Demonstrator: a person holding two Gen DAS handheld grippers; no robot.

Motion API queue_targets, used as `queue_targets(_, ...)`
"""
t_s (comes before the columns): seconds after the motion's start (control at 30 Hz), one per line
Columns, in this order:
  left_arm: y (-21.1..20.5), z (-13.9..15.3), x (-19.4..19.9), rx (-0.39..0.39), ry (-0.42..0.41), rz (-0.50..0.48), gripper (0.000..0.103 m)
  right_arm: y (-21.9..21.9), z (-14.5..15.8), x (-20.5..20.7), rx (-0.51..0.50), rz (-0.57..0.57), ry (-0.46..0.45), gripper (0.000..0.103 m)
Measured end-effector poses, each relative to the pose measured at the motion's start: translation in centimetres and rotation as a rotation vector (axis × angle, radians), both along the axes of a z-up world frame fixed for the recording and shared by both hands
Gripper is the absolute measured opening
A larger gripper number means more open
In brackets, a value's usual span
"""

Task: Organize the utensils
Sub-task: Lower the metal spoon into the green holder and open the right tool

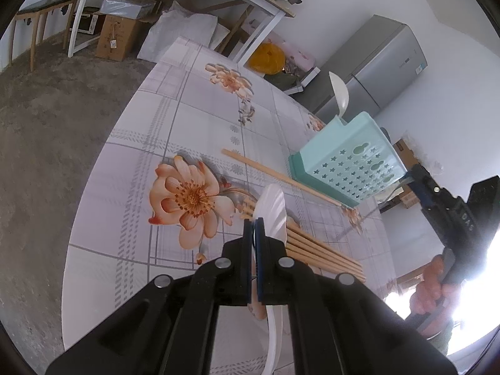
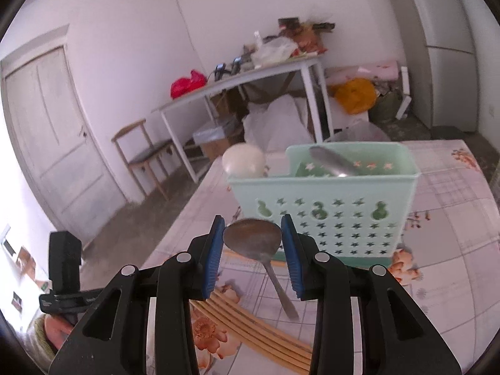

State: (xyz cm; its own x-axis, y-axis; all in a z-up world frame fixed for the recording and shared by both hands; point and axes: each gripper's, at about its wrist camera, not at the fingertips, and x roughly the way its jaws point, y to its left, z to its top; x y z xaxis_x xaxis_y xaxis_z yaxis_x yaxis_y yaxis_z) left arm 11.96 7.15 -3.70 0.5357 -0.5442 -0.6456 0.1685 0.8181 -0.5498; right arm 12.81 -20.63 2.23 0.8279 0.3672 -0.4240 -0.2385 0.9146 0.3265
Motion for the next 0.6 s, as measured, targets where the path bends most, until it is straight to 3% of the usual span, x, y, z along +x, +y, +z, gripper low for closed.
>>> queue_targets(0.6, -1.0, 2.6, -0.5, 0.053, -0.079, 0.009, 0.001, -2.9, 0.4, -1.5, 0.086, -0.047, -0.045, 0.034)
